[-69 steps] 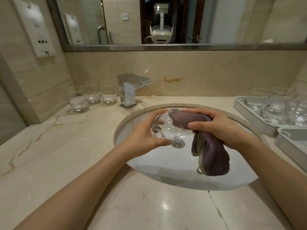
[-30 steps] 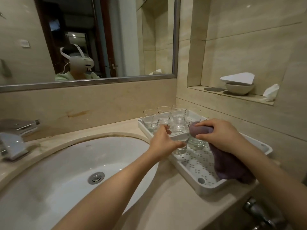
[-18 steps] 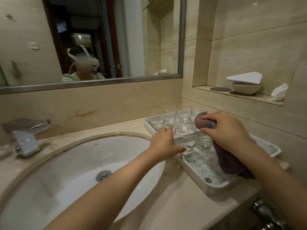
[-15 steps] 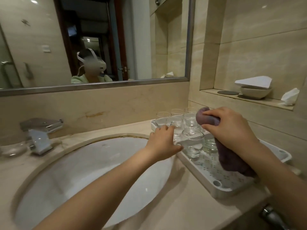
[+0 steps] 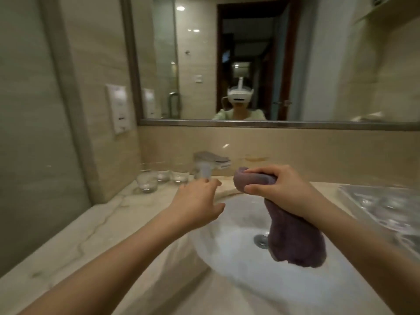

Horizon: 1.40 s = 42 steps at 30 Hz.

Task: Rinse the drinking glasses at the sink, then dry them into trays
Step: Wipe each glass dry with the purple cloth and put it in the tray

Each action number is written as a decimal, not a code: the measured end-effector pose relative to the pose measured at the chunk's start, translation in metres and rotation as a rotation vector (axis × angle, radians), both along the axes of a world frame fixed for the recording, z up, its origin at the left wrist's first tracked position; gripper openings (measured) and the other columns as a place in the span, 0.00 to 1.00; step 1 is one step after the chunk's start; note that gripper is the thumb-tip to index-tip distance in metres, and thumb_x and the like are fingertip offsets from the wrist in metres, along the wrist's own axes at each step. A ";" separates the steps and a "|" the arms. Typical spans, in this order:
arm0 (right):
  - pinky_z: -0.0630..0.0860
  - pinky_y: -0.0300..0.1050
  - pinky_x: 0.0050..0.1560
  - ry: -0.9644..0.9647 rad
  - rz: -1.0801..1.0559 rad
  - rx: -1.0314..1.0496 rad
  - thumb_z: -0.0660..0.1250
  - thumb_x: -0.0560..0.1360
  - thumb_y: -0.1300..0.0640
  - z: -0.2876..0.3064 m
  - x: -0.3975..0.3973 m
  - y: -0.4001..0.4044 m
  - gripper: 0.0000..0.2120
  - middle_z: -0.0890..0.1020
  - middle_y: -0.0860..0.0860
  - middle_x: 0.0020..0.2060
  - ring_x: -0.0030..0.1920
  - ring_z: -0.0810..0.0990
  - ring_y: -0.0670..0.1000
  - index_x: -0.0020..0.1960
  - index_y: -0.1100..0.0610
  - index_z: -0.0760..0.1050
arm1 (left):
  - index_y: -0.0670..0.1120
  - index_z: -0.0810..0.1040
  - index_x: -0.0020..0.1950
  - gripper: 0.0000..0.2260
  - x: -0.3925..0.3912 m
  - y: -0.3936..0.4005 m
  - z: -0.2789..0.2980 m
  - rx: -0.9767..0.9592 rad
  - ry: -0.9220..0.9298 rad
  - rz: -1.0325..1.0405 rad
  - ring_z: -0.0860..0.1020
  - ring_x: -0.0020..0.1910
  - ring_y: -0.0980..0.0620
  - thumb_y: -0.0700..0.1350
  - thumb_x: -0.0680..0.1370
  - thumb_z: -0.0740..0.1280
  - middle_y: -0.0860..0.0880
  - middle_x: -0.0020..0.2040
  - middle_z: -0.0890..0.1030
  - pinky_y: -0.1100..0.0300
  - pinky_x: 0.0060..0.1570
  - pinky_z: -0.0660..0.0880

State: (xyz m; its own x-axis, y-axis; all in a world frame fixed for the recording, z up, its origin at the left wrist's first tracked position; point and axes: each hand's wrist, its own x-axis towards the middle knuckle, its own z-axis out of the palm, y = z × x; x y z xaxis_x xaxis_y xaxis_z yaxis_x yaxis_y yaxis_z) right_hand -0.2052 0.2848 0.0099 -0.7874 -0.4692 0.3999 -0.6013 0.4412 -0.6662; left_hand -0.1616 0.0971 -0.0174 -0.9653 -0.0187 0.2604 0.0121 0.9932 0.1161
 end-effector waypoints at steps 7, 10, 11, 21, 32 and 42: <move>0.70 0.27 0.46 -0.035 0.160 -0.098 0.74 0.70 0.59 -0.012 -0.020 -0.131 0.13 0.82 0.41 0.46 0.48 0.79 0.39 0.51 0.46 0.81 | 0.51 0.65 0.72 0.24 0.024 -0.108 -0.002 0.032 -0.006 0.325 0.68 0.68 0.45 0.56 0.78 0.63 0.48 0.69 0.70 0.49 0.65 0.65; 0.68 0.33 0.48 -0.010 0.141 -0.085 0.73 0.70 0.59 -0.013 -0.036 -0.176 0.14 0.82 0.42 0.47 0.51 0.78 0.42 0.55 0.49 0.82 | 0.48 0.66 0.71 0.25 0.012 -0.144 -0.002 0.045 -0.030 0.438 0.67 0.68 0.43 0.58 0.78 0.62 0.45 0.68 0.70 0.47 0.64 0.65; 0.68 0.34 0.49 0.003 0.130 -0.082 0.72 0.70 0.59 -0.014 -0.042 -0.190 0.14 0.82 0.42 0.48 0.51 0.77 0.43 0.55 0.48 0.82 | 0.47 0.66 0.71 0.26 0.005 -0.155 -0.002 0.052 -0.041 0.468 0.66 0.68 0.42 0.59 0.78 0.63 0.44 0.68 0.70 0.46 0.65 0.65; 0.71 0.42 0.61 -0.038 0.074 -0.166 0.72 0.71 0.57 -0.043 -0.126 -0.284 0.16 0.81 0.49 0.58 0.60 0.77 0.49 0.59 0.51 0.81 | 0.44 0.44 0.79 0.51 -0.091 -0.217 -0.028 0.346 0.014 0.530 0.56 0.74 0.39 0.62 0.70 0.72 0.39 0.75 0.54 0.45 0.70 0.62; 0.71 0.44 0.64 -0.079 0.152 -0.251 0.73 0.70 0.58 -0.060 -0.138 -0.289 0.16 0.82 0.48 0.57 0.60 0.77 0.47 0.58 0.52 0.81 | 0.40 0.65 0.70 0.41 -0.131 -0.243 -0.067 0.858 0.324 0.559 0.74 0.63 0.42 0.47 0.63 0.81 0.42 0.64 0.74 0.54 0.57 0.73; 0.70 0.30 0.59 0.100 0.254 -0.478 0.71 0.74 0.57 -0.028 -0.069 -0.187 0.18 0.78 0.43 0.58 0.59 0.76 0.38 0.63 0.47 0.76 | 0.48 0.55 0.77 0.49 -0.057 -0.169 -0.013 1.386 0.545 0.207 0.73 0.65 0.46 0.47 0.63 0.80 0.44 0.69 0.70 0.45 0.66 0.70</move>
